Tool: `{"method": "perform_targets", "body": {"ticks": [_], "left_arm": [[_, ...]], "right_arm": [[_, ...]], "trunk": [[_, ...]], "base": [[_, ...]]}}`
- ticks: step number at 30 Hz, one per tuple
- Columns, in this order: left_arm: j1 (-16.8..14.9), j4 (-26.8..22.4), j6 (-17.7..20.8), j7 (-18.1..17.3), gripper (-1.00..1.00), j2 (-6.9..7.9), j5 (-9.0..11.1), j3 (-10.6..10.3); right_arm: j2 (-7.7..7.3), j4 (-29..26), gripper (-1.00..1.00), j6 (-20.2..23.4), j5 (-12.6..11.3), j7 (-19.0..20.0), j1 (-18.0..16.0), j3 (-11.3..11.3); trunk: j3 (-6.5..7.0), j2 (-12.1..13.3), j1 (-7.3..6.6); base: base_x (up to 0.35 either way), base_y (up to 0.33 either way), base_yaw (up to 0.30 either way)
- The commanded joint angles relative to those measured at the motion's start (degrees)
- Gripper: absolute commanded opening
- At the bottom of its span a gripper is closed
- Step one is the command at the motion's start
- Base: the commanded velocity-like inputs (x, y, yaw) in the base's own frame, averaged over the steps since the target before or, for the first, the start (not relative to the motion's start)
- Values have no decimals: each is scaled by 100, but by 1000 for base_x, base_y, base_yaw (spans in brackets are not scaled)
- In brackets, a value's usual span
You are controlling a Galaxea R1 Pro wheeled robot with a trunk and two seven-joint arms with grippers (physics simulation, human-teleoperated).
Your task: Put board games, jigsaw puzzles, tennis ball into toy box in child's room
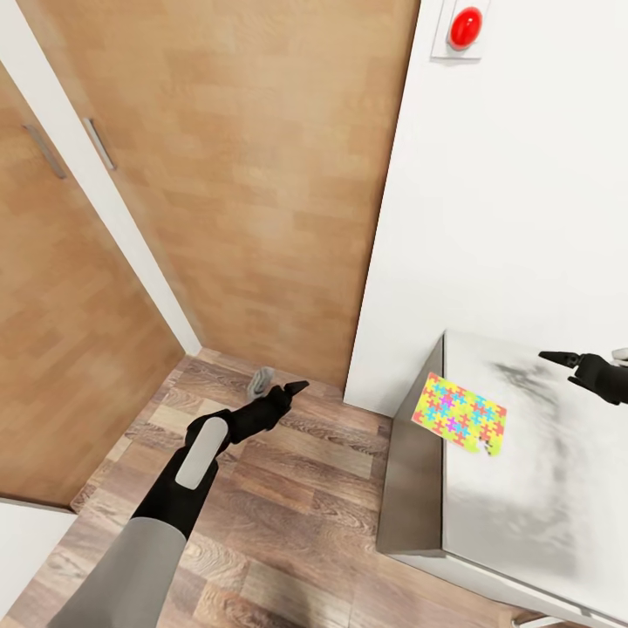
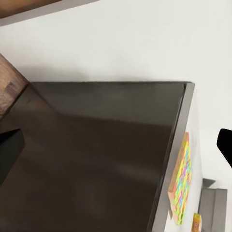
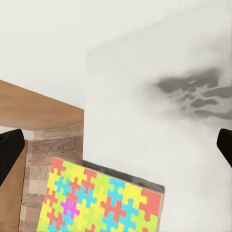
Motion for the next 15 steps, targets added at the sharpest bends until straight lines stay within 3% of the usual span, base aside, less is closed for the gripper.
{"method": "perform_targets", "body": {"ticks": [1,8,15], "left_arm": [[-6,0,23,-15,100,-5,3,7],[-12,3,29,-11,100,-12,14,8],[-15,4,32,-5,100,-16,20,9]], "right_arm": [[-7,-62,100,31,62,60,14,-13],[-34,-356,100,36,65,58,191,-79],[-46,-729,100,36,68,54,384,-291]], "trunk": [[-24,-47,24],[-150,-328,178],[-276,-609,331]], "base": [[0,0,0],[0,0,0],[0,0,0]]}}
